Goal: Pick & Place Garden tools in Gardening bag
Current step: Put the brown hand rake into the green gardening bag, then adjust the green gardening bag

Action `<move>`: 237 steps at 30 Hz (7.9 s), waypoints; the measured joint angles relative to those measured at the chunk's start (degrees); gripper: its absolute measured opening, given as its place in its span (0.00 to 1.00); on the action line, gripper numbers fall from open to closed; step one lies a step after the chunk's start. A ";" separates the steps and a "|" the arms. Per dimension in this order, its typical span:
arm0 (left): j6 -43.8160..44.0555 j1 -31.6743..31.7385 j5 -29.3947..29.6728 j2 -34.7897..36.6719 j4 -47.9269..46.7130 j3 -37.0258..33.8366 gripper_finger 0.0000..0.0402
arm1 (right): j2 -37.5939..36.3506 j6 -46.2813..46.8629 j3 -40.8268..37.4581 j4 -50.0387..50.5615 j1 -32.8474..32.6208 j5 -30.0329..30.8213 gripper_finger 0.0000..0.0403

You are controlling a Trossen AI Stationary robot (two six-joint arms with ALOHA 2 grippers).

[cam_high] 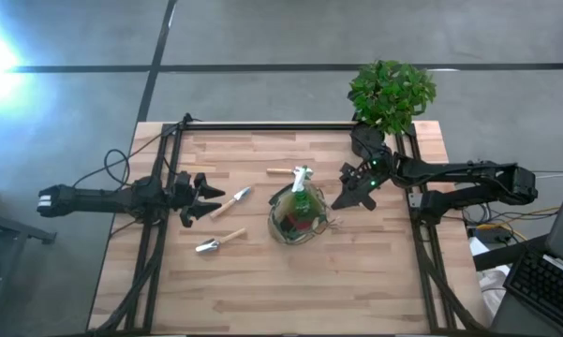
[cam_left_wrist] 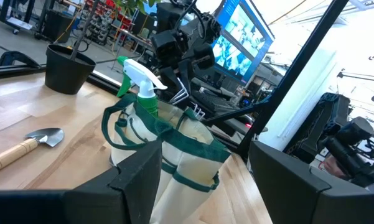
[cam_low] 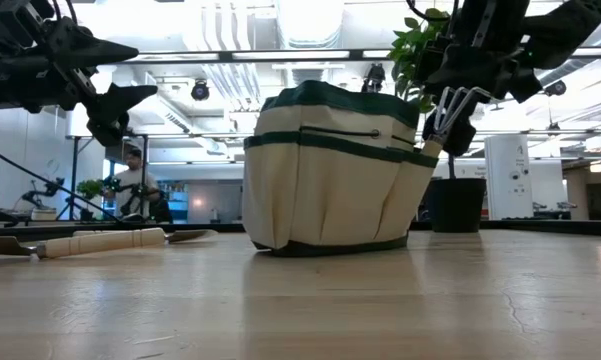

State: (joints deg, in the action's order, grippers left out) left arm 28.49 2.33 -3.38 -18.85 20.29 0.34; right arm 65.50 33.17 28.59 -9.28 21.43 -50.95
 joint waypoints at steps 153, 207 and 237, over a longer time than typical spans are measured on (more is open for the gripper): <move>-0.02 0.00 0.00 -0.04 0.00 0.00 0.61 | -18.13 -34.51 17.29 11.60 -28.25 23.35 0.21; -0.02 -0.01 0.00 -0.07 -0.02 0.00 0.61 | 29.92 -44.19 50.02 51.06 -29.86 70.66 0.40; 0.00 0.00 0.00 -0.04 0.00 0.00 0.61 | 34.75 -48.27 50.52 45.79 -21.87 62.96 0.36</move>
State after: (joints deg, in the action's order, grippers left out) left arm 28.49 2.33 -3.38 -18.90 20.29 0.34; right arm 100.25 -15.10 79.11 36.51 -0.44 12.01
